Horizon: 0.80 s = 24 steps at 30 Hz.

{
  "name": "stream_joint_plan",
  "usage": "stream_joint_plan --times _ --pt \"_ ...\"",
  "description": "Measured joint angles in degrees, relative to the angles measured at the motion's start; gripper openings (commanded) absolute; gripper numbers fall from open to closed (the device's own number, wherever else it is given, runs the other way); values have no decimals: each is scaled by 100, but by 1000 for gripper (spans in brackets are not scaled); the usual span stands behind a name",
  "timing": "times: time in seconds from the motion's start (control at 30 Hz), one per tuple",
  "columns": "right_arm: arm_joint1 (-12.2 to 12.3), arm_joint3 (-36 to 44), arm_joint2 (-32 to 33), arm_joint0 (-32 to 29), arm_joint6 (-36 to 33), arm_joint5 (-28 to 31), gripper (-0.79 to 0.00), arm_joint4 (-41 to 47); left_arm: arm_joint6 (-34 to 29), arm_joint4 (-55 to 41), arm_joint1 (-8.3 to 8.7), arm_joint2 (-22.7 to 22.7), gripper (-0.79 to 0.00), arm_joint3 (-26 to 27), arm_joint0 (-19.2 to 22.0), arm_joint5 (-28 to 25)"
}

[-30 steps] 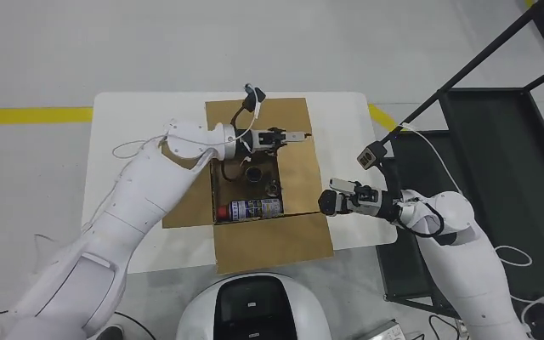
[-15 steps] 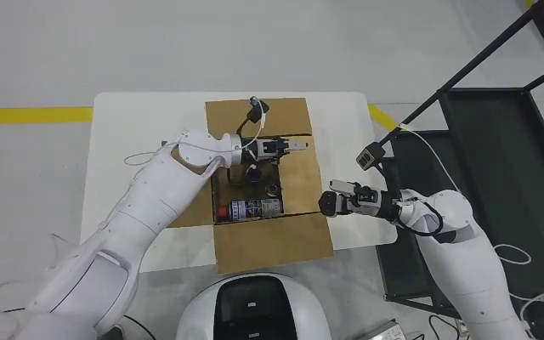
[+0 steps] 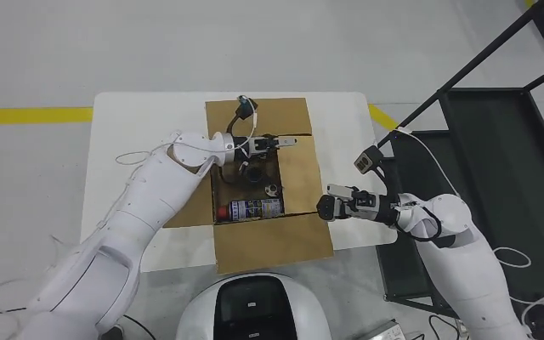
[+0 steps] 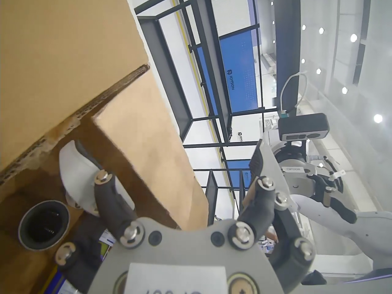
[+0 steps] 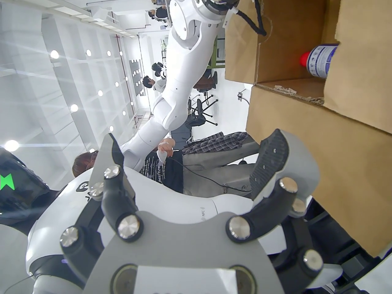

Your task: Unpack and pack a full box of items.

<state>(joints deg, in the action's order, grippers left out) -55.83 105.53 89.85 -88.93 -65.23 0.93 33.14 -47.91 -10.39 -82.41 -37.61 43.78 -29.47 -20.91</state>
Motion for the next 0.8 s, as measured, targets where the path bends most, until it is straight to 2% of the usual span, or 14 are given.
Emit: stream_joint_plan --times 0.13,0.33,0.47,0.8 --pt "6 57 23 -16 40 -28 0 20 -134 94 -60 67 0 -75 13 149" --pt "20 140 75 -88 85 -77 0 6 -294 -94 -274 228 0 -266 78 94" --pt "30 214 108 -189 132 -101 0 -56 -385 -267 -431 282 0 -386 198 -88" --pt "57 514 158 -458 191 -183 0 -237 -732 -1101 -654 87 0 -250 345 -706"
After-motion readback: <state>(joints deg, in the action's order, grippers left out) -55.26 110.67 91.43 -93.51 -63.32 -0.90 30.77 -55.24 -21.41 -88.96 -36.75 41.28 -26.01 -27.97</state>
